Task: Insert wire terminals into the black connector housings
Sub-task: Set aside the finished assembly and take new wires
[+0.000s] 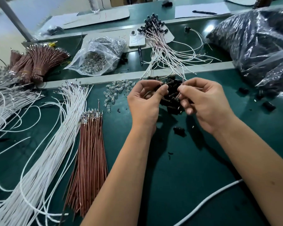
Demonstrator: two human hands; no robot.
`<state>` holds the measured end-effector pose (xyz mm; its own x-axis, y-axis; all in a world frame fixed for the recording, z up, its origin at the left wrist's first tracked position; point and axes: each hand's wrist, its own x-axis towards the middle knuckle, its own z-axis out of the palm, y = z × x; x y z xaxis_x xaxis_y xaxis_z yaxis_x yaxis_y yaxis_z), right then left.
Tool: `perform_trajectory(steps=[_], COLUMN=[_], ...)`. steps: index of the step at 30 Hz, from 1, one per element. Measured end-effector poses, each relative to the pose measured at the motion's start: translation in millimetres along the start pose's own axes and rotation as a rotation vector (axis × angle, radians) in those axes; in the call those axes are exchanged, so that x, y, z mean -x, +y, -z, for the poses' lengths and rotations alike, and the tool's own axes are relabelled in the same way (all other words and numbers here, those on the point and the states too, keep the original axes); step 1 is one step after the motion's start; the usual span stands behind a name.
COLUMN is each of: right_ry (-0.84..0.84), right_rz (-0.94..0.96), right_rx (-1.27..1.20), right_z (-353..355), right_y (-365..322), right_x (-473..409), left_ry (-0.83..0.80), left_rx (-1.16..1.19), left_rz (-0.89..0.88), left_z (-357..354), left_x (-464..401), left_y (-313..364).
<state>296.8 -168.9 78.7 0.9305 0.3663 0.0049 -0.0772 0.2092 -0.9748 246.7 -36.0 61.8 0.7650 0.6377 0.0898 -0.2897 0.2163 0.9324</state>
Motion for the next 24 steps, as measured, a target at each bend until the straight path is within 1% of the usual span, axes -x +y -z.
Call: perform_trajectory(steps=[3, 6, 10, 13, 15, 17, 21, 24], right_ry=[-0.015, -0.075, -0.117, -0.105, -0.078, -0.046, 0.017, 0.043], right_rz=[-0.015, -0.031, -0.033, -0.02, 0.011, 0.053, 0.079, 0.06], right_rx=[-0.045, -0.099, -0.135, -0.129, -0.116, -0.103, -0.091, -0.117], right_z=[5.3, 7.2, 7.9, 7.9, 8.2, 8.5, 10.4, 11.2], right_y=[-1.0, -1.7, -2.1, -1.1, -0.2, 0.2, -0.5, -0.7], right_x=[-2.8, -3.1, -2.8, -3.5, -4.0, -4.4, -6.7, -7.9], left_ry=[-0.023, -0.067, -0.144, -0.105, -0.082, -0.103, -0.225, -0.316], left_rx=[0.027, 0.101, 0.264, 0.333, 0.271, 0.163, 0.029, 0.019], left_rz=[0.007, 0.032, 0.141, 0.2, 0.183, 0.171, 0.204, 0.26], left_z=[2.6, 2.1, 1.4, 2.4, 4.6, 7.8, 11.3, 10.0], left_x=[-2.6, -4.4, -5.3, -5.2, -6.4, -8.1, -9.6, -6.7], left_y=[1.0, 2.0, 7.5, 8.6, 8.3, 7.9, 6.9, 7.8])
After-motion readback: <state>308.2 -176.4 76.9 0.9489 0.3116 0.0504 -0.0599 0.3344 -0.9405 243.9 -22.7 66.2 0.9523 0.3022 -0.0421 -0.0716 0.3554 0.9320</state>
